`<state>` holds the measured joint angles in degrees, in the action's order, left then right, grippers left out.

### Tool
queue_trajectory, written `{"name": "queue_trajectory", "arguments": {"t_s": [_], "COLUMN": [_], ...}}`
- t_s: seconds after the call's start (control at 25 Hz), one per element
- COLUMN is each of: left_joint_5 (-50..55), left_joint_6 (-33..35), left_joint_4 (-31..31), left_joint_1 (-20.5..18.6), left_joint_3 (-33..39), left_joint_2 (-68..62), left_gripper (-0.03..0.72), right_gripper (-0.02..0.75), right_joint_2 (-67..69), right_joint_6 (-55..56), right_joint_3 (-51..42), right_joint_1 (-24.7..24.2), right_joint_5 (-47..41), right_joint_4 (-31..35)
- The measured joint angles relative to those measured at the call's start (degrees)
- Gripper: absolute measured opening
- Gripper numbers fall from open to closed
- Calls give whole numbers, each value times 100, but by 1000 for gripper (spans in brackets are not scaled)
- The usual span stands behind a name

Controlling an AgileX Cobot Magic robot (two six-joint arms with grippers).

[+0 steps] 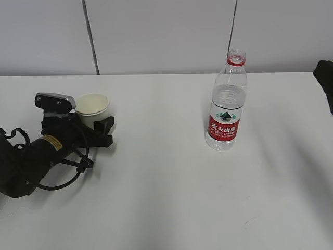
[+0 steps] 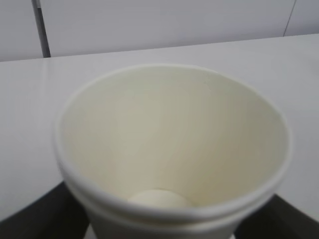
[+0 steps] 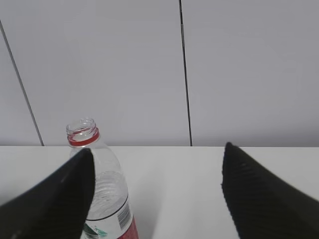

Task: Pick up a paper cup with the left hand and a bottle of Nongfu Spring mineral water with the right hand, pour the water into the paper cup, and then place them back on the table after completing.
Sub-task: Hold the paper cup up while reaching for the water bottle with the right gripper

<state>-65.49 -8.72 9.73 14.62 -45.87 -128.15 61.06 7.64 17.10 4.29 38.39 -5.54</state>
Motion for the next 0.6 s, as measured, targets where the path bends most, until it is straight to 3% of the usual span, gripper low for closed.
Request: {"name": "queue_trajectory", "arguments": {"t_s": [0.16, 0.6], "left_joint_5": [0, -11], "left_joint_6": [0, 0], "left_joint_4": [62, 607], "left_joint_1": [0, 0], "left_joint_3": [0, 0], "left_joint_2": [0, 0], "left_gripper": [445, 437], "right_gripper": [587, 587], "right_joint_2": [0, 89], "right_joint_6": [5, 13], "right_joint_3": [0, 0], "right_joint_1": [0, 0], "right_joint_5": [0, 0], "right_joint_4": [0, 0]}}
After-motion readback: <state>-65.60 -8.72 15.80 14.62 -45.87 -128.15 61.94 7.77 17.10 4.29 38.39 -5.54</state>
